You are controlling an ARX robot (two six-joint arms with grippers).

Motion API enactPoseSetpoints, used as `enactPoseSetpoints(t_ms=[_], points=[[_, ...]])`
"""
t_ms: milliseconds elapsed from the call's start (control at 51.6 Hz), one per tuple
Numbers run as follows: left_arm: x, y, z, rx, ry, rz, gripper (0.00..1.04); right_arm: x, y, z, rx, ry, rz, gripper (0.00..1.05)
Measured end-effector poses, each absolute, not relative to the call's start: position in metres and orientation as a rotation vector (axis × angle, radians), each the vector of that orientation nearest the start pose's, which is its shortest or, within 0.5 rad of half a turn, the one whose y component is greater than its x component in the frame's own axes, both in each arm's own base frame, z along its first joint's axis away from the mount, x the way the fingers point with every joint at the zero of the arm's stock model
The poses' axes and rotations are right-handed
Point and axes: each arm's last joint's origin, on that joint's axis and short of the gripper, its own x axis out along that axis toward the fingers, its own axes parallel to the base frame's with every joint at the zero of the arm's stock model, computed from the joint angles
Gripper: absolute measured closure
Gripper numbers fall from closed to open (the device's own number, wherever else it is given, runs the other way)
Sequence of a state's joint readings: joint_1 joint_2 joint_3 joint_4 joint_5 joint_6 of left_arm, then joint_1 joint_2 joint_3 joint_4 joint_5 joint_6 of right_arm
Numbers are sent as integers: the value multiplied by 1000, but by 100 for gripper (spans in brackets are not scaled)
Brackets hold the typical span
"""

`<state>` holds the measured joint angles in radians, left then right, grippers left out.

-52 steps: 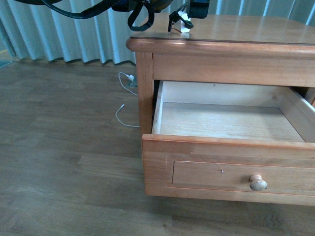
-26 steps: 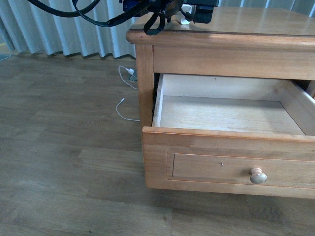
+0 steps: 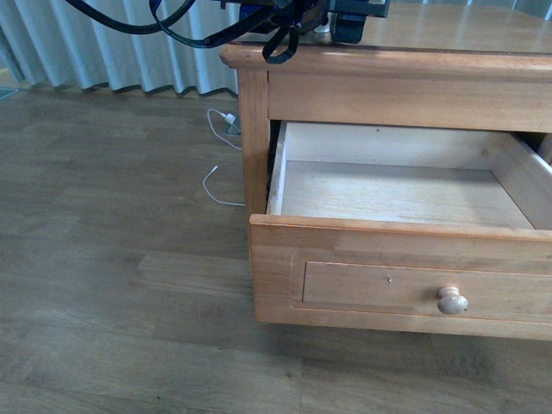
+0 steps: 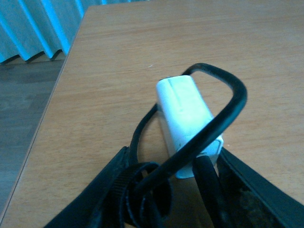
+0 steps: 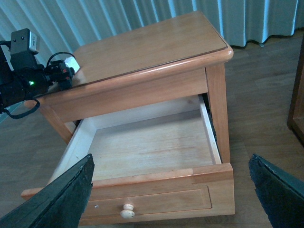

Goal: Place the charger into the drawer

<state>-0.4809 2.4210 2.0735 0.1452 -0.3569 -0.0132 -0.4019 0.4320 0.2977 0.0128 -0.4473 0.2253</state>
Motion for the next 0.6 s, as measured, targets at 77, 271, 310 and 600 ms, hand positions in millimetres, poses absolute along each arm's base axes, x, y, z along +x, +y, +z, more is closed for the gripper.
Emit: enactPoseSetpoints(t_ms=[77,271,310,600], points=[[504,-251,232,58,175,-115,61,119,-37,229,275,115,33,8],[504,-249,229,35,159,-109,83,119,-37,229,275,116,33,8],[503,-249,228,33,156,-109,83,119,-37,229,275,115,33,8],[482,-235,233,32,135,-112,83,119,-37,229,275,116,33,8]])
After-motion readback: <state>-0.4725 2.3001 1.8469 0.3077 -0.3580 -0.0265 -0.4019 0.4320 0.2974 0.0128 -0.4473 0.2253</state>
